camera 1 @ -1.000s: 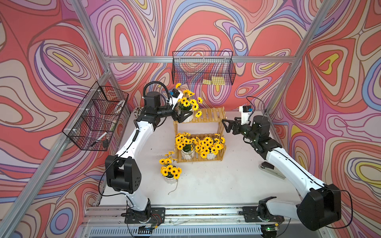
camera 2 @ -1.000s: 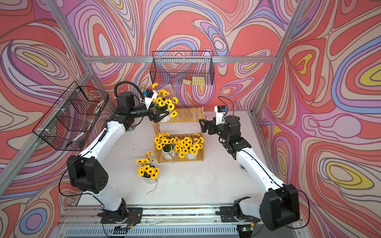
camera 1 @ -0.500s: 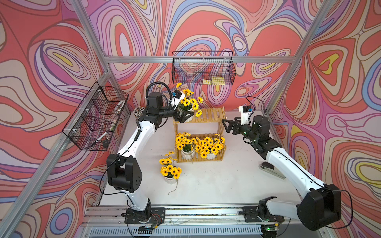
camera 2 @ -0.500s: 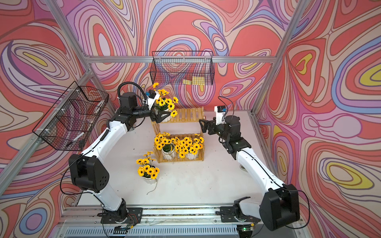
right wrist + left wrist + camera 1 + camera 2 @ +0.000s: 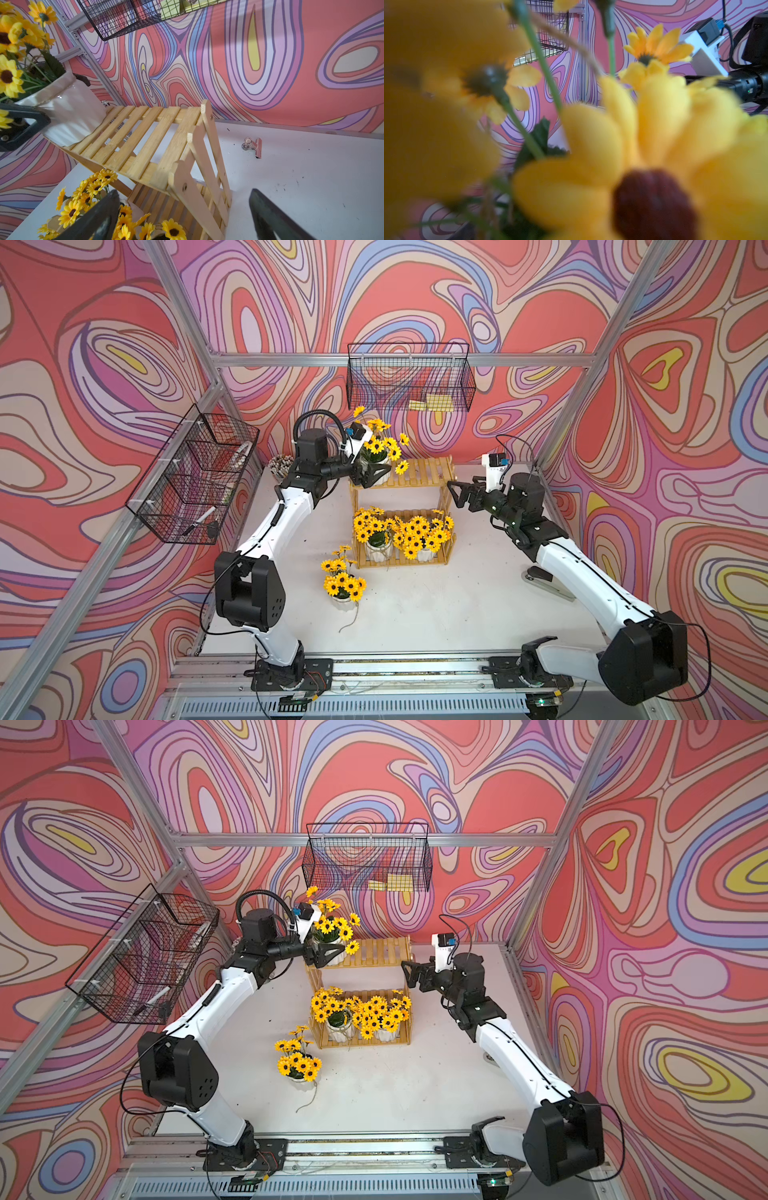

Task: Take the sunflower pots off the shelves
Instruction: Pick up the sunflower pot from the shelf.

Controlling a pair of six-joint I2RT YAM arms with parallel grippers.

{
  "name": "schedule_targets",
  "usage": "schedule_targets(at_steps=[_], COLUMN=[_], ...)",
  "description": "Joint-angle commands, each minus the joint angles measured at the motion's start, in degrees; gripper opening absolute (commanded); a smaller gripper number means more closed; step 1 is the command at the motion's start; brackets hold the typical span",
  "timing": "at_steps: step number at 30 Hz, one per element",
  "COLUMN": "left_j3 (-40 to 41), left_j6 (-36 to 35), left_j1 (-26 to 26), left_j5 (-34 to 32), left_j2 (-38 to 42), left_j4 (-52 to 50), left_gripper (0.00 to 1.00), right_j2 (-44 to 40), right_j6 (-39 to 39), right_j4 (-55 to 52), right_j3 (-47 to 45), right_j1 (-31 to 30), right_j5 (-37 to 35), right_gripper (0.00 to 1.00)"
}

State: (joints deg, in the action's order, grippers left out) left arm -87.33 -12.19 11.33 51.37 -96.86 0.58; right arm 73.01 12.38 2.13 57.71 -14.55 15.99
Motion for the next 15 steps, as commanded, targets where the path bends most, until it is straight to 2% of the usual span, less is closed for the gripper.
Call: schedule_targets(at_steps=[1, 3, 7, 15], left_j3=[1.9, 2.3, 3.4, 3.6], left_j6=[-2.5, -2.5, -2.2, -1.7], left_j1=[0.2, 0.2, 0.2, 0.1], left_j5=[-1.6, -1.8, -2.2, -1.1], left_j2=[0.6, 0.7, 1.1, 2.1], left_j4=[1.5, 2.0, 3.6, 4.7], left_gripper=[0.32, 0.14, 0.0, 0.0], right_j2=[0.3, 0.2, 0.0, -0.2], right_j6=[-0.9, -1.0, -1.1, -1.3], right_j4=[0.5, 0.6, 0.4, 0.0], right_j3=[-0.8, -0.8, -0.8, -0.5], right_j1=[0.4, 0.4, 0.3, 0.3], right_j5=[0.4, 0.4, 0.1, -0.3], right_gripper=[0.98, 0.98, 0.98, 0.98])
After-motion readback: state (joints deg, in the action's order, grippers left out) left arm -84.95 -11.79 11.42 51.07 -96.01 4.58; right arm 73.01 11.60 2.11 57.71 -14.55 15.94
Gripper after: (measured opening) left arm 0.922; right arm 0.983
